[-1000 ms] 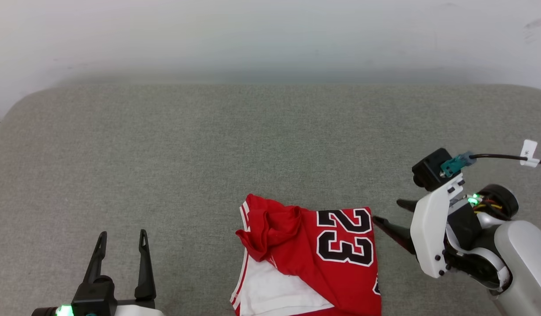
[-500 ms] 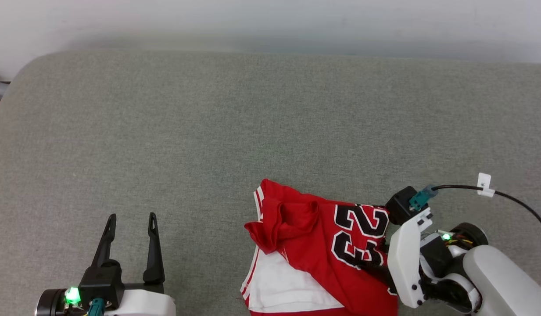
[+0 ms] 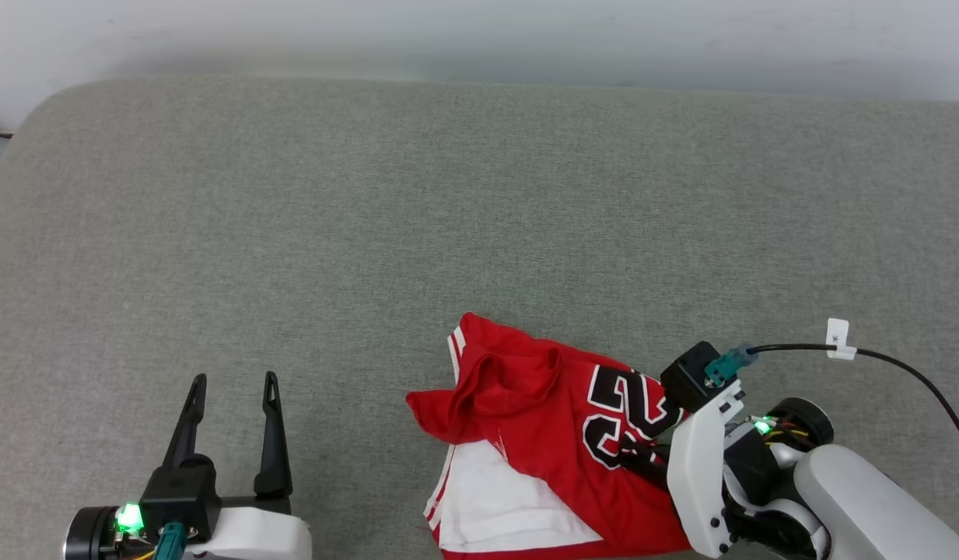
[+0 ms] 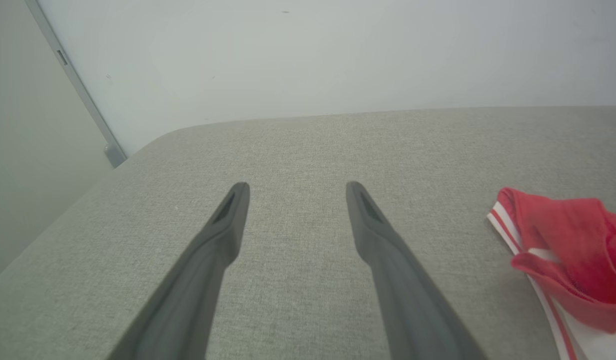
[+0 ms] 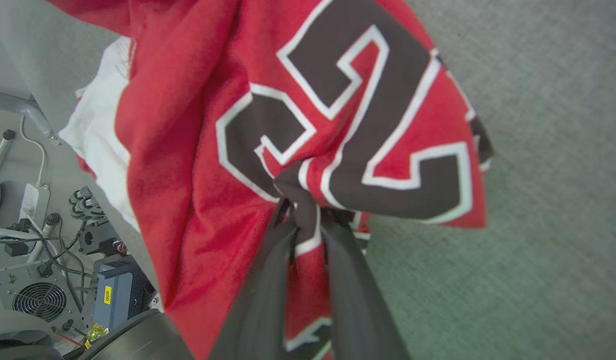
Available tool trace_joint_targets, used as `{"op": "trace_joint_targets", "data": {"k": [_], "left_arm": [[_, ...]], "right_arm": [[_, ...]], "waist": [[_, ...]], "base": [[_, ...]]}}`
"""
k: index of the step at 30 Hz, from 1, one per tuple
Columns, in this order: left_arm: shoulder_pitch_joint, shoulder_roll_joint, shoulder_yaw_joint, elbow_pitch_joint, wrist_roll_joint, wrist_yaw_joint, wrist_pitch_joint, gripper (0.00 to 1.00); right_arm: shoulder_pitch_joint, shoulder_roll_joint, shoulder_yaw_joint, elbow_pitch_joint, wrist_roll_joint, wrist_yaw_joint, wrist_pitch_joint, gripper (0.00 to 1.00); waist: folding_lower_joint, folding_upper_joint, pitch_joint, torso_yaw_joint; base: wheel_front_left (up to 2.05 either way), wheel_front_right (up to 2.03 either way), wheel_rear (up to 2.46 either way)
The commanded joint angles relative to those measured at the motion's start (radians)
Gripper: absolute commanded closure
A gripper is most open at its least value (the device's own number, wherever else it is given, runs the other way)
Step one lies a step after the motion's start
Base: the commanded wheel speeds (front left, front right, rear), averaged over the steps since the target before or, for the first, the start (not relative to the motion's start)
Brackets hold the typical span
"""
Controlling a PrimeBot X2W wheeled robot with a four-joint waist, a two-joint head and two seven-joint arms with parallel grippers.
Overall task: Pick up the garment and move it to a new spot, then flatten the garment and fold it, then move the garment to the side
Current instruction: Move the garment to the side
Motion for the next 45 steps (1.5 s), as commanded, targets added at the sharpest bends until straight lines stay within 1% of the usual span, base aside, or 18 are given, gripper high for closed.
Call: {"op": "trace_joint_targets", "data": {"k": [1,5,9,17,23,27,30,34,40,45], "left_arm": [[-0.008,-0.002,0.001,0.001,0.006,0.002,-0.003,0.0],[-0.004,0.0,0.003,-0.005,0.007,0.002,-0.003,0.0],[0.005,0.005,0.009,-0.011,0.005,0.003,-0.003,0.0],[-0.008,0.023,0.021,-0.025,0.008,0.002,-0.002,0.0],[-0.03,0.044,0.024,-0.03,0.017,-0.002,-0.002,0.0],[-0.047,0.063,0.018,-0.033,0.026,-0.008,-0.002,0.0],[-0.057,0.077,0.019,-0.033,0.026,-0.013,-0.002,0.0],[-0.071,0.087,0.013,-0.041,0.031,-0.014,-0.003,0.0],[-0.095,0.1,0.003,-0.056,0.034,-0.014,-0.003,0.0],[-0.121,0.108,-0.004,-0.071,0.032,-0.011,-0.002,0.0]], "right_arm": [[0.001,-0.007,0.005,0.019,-0.003,-0.002,-0.003,1.0],[-0.034,-0.025,0.001,0.016,-0.01,-0.003,-0.043,1.0],[-0.06,-0.052,0.009,0.006,-0.032,-0.002,-0.077,1.0],[-0.128,-0.115,0.011,-0.009,-0.082,-0.002,-0.126,1.0],[-0.159,-0.154,-0.015,0.0,-0.082,-0.002,-0.156,1.0],[-0.168,-0.169,-0.053,0.009,-0.095,-0.002,-0.184,1.0],[-0.17,-0.179,-0.079,0.01,-0.105,-0.002,-0.201,1.0],[-0.186,-0.188,-0.121,0.026,-0.111,-0.002,-0.219,1.0],[-0.249,-0.202,-0.191,0.089,-0.144,-0.002,-0.226,1.0],[-0.325,-0.235,-0.266,0.181,-0.178,-0.002,-0.223,1.0]], "waist": [[0.0,0.0,-0.003,-0.005],[0.0,0.0,-0.005,-0.032],[0.0,0.0,0.0,-0.077],[0.0,0.0,0.029,-0.232],[0.0,0.0,0.059,-0.348],[0.0,0.0,0.078,-0.394],[0.0,0.0,0.091,-0.411],[0.0,0.0,0.112,-0.41],[0.0,0.0,0.16,-0.379],[0.0,0.0,0.21,-0.343]], "base": [[0.0,0.0,0.0],[0.0,0.0,0.0],[0.0,0.0,0.0],[0.0,0.0,0.0],[0.0,0.0,0.0],[0.0,0.0,0.0],[0.0,0.0,0.0],[0.0,0.0,0.0],[0.0,0.0,0.0],[0.0,0.0,0.0]]}}
